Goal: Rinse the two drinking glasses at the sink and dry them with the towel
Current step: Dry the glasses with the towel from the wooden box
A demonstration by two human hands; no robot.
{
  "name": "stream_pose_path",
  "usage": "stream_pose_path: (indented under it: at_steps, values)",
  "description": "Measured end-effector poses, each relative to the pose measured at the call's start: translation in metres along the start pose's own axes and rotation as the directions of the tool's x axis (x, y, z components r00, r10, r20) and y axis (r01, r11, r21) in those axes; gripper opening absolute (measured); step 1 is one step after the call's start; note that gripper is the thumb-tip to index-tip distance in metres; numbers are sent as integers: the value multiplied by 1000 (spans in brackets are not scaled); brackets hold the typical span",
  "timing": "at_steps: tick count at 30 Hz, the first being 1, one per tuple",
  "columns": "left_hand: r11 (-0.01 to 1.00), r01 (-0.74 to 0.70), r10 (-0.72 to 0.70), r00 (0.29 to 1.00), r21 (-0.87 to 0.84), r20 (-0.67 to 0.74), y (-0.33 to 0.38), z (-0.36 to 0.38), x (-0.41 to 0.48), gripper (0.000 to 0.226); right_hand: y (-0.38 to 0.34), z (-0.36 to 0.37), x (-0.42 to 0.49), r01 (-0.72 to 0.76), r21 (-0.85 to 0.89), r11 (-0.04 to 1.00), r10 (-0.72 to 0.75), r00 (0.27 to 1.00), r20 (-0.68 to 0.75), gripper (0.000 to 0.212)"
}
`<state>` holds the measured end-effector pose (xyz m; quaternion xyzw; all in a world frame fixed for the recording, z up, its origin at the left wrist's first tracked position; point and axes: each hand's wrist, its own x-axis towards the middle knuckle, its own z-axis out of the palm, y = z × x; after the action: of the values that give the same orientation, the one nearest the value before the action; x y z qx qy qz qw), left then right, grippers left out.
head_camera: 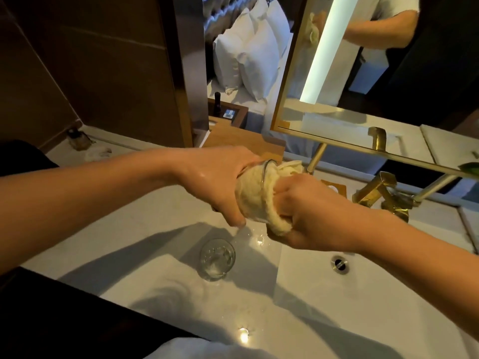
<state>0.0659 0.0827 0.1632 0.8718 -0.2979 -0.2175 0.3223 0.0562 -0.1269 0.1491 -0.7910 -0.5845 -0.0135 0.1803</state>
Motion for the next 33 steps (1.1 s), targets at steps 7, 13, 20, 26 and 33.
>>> stream_pose_path:
  at_steps: [7,13,20,26,33]
  values:
    - [809,60,293,821,585,-490,-14,42,9,66,-6,15,6,-558,670,489,676,728,114,26]
    - [672,7,455,785,741,-420,-25,50,15,71,-12,29,8,-289,953,-94,746,614,259,31]
    - [981,47,-19,989,190,-145,-11,3,17,56,8,25,-2,-331,293,897,388,906,-167,9]
    - [723,62,427,743,688,-516,-36,62,28,64,2,32,6,-190,941,-281,754,563,339,29]
    - [999,45,-46,988,15,150,-19,8,36,48,11,36,-8,-404,401,822,484,867,-119,15]
